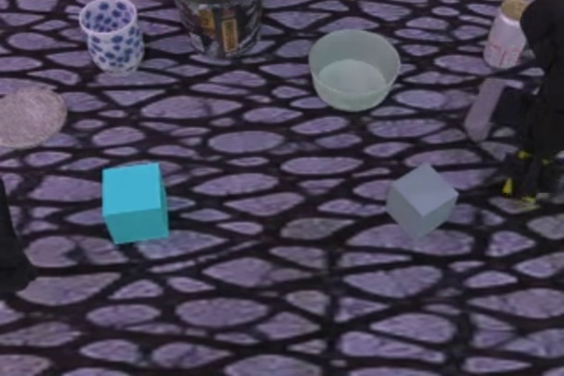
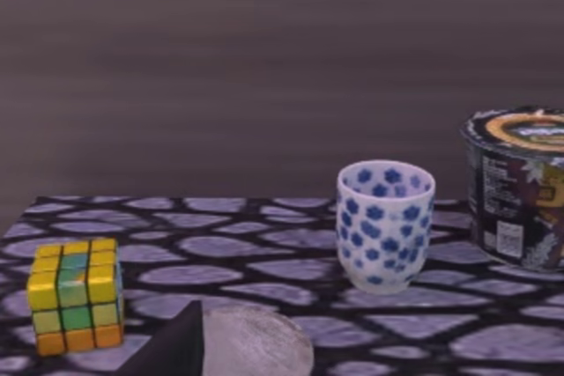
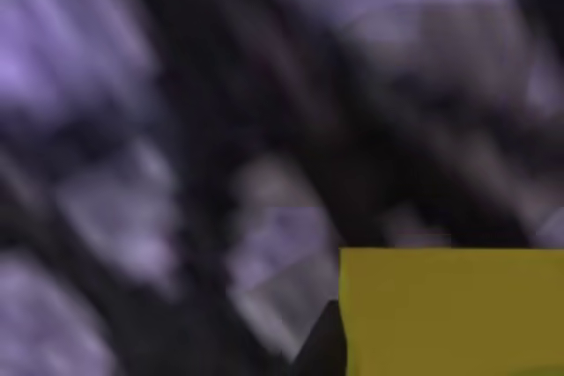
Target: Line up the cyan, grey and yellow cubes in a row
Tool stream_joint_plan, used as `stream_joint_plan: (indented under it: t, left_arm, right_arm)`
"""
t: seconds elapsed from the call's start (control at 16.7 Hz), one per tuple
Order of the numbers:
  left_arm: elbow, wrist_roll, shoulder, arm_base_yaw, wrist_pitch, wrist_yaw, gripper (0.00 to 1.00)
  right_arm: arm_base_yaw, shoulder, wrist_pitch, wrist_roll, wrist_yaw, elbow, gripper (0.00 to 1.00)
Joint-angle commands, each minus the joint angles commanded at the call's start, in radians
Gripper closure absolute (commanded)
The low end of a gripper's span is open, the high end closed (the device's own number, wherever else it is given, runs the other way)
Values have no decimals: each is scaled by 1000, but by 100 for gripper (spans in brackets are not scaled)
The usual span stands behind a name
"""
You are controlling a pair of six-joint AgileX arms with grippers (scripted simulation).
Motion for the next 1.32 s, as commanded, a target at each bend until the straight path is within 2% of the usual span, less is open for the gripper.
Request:
stream_joint_plan:
  t: [0.3, 0.72, 0.96, 1.32]
  left_arm:
    - [0, 0, 0, 0, 0, 0, 0]
    - [0, 0, 0, 0, 0, 0, 0]
    - [0, 0, 0, 0, 0, 0, 0]
    - [0, 0, 0, 0, 0, 0, 0]
  right_arm:
    - [5, -72, -178, 0, 0, 94, 100]
    - [16, -85, -192, 2, 0, 99, 100]
    - [153, -122, -195, 4, -2, 69, 100]
    - [456, -199, -208, 13, -5, -6, 100]
